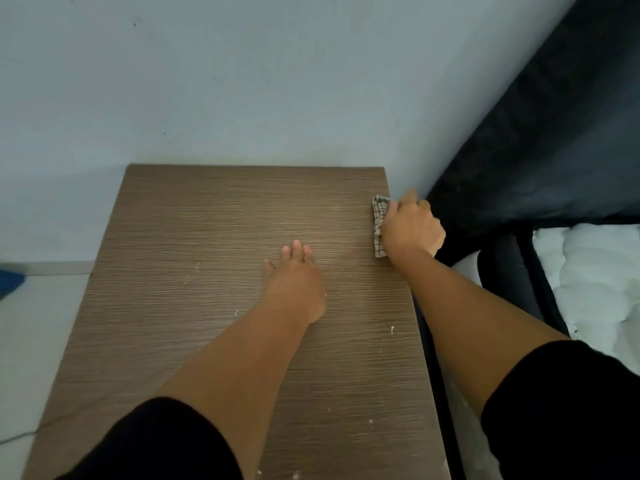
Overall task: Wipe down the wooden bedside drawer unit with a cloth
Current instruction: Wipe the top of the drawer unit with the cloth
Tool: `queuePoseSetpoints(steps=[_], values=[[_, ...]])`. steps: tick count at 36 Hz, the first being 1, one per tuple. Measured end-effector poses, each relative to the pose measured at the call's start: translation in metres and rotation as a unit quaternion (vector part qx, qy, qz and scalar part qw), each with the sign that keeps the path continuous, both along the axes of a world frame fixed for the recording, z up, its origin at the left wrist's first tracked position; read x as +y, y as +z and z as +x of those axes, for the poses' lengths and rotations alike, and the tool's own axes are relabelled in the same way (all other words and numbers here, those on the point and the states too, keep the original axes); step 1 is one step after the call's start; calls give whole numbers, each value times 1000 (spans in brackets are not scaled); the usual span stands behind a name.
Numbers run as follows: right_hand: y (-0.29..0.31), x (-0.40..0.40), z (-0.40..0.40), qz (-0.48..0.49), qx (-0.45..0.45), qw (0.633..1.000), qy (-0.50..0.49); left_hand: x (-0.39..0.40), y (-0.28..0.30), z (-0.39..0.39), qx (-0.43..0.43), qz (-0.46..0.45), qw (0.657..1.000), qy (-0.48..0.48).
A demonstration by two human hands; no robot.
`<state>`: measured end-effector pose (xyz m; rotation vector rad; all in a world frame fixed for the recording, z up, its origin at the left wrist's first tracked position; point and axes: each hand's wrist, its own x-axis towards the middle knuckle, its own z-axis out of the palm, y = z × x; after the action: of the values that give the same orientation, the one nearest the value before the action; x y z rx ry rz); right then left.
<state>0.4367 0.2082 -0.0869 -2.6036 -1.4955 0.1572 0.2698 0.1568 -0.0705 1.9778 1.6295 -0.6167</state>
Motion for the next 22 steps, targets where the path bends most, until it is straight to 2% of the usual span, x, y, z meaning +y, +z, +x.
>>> queuePoseSetpoints(steps=[5, 10, 14, 18, 22], values=[[22, -3, -49, 34, 15, 996, 78, -18, 0, -48, -45, 57, 995, 67], [32, -8, -127, 25, 44, 987, 153, -45, -4, -124, -3, 91, 983, 158], [32, -15, -193, 24, 77, 974, 212, -62, -2, -179, 50, 64, 969, 233], [29, -28, -264, 8, 102, 956, 276, -79, 2, -217, 103, -3, 966, 236], [22, -33, -307, -9, 111, 943, 315, -85, 1, -223, 101, -2, 974, 202]])
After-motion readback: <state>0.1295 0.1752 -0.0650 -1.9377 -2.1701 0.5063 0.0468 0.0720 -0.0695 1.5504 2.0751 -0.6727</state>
